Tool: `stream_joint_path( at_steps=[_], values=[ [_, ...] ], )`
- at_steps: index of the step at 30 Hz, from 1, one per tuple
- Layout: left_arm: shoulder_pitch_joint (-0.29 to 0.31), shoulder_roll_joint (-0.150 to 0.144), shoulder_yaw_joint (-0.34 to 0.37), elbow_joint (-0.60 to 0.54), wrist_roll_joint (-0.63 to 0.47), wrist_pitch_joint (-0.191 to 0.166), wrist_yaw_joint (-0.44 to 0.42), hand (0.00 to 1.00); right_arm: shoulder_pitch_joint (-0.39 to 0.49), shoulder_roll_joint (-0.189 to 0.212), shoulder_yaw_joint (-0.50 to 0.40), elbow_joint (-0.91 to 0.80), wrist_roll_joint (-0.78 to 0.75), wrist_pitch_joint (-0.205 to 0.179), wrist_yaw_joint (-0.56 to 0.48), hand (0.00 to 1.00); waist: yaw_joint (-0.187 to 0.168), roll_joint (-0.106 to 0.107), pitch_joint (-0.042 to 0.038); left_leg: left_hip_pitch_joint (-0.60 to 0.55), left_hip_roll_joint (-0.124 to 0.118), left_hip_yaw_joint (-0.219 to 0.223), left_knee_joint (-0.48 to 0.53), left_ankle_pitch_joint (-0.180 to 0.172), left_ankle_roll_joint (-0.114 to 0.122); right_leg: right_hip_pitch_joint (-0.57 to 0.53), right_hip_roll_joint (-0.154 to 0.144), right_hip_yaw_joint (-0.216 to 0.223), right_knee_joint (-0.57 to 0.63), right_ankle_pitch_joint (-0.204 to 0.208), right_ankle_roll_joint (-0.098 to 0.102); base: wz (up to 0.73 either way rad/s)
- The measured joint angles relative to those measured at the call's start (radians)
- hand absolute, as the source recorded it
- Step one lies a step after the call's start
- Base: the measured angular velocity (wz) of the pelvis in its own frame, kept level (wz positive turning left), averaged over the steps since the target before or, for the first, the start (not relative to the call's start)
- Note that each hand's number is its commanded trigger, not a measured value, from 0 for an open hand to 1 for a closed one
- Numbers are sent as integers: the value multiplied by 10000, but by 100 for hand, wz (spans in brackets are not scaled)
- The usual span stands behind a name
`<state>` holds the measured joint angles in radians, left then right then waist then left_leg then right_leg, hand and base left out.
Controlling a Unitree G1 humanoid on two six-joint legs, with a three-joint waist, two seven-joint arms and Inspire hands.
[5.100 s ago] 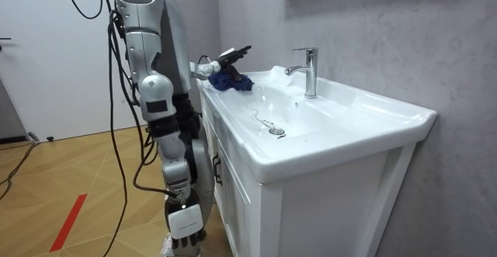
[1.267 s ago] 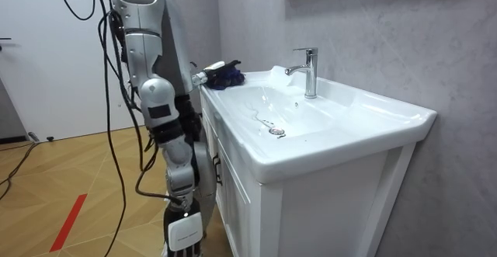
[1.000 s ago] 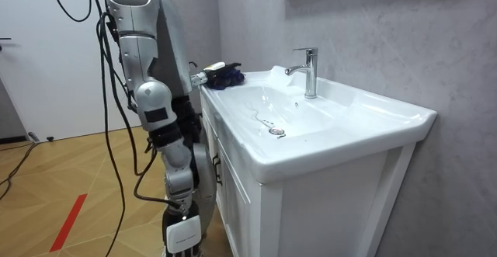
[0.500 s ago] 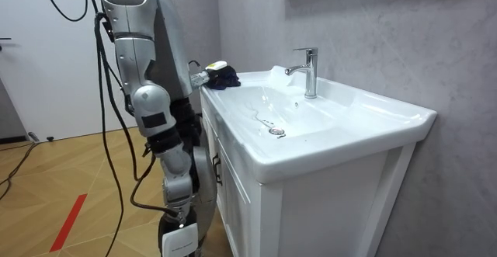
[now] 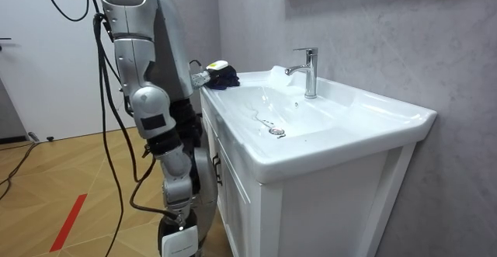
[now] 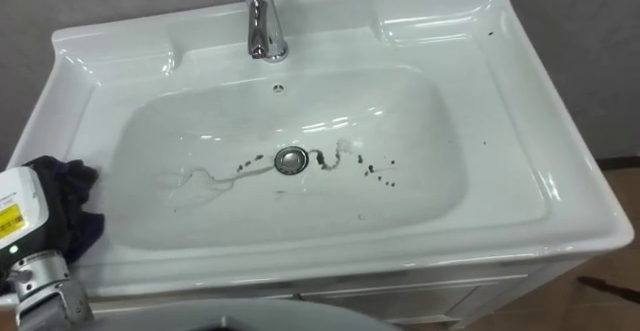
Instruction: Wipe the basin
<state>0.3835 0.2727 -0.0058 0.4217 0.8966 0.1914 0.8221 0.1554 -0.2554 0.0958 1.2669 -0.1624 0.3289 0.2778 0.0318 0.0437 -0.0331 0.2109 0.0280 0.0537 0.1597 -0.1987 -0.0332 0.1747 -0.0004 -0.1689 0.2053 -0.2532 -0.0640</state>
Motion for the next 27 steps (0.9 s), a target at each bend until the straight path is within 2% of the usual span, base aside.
stream_joint_path(
  at_steps=[6, 11, 19, 22, 23, 27],
  values=[
    [-4, 7, -64, -2, -6, 0, 1, 100, -137, -12, 1, -229, 15, -31, -79, 0, -80, 3, 4, -69, -1, 7, 27, 0, 0, -24, -6, -57, -21, -1, -1, 3],
    [-2, -33, -18, -3, -13, 1, 24, 100, -276, -12, 3, -229, 72, -277, -401, 0, -241, -11, 9, -114, 2, 31, 23, 0, 0, -45, -7, -119, -20, -11, -7, 6],
    [-170, -161, 84, -129, -25, 56, 49, 100, -232, -6, 18, -221, 241, -518, -578, 0, -287, -97, 37, -227, 6, -25, 10, 2, 0, -172, -8, -146, 8, -8, -7, 2],
    [-383, -267, 190, -390, -128, 7, -66, 100, -241, 11, 19, -240, 350, -697, -615, 0, -309, -210, 102, -256, 6, -34, 11, 2, 0, -167, -26, -303, 4, -2, -1, 16],
    [-427, -292, 220, -554, -370, -17, -118, 100, -276, 45, 13, -218, 365, -817, -664, 0, -355, -277, 162, -299, 6, -57, 20, 2, 0, -164, -30, -367, -8, 0, 1, 14],
    [-516, -336, 218, -1069, -712, -8, -348, 100, -464, 61, 16, -207, 453, -916, -829, 0, -537, -375, 283, -446, -4, -71, 65, 1, -1, -229, -31, -450, -88, 46, 47, 13]
  ],
)
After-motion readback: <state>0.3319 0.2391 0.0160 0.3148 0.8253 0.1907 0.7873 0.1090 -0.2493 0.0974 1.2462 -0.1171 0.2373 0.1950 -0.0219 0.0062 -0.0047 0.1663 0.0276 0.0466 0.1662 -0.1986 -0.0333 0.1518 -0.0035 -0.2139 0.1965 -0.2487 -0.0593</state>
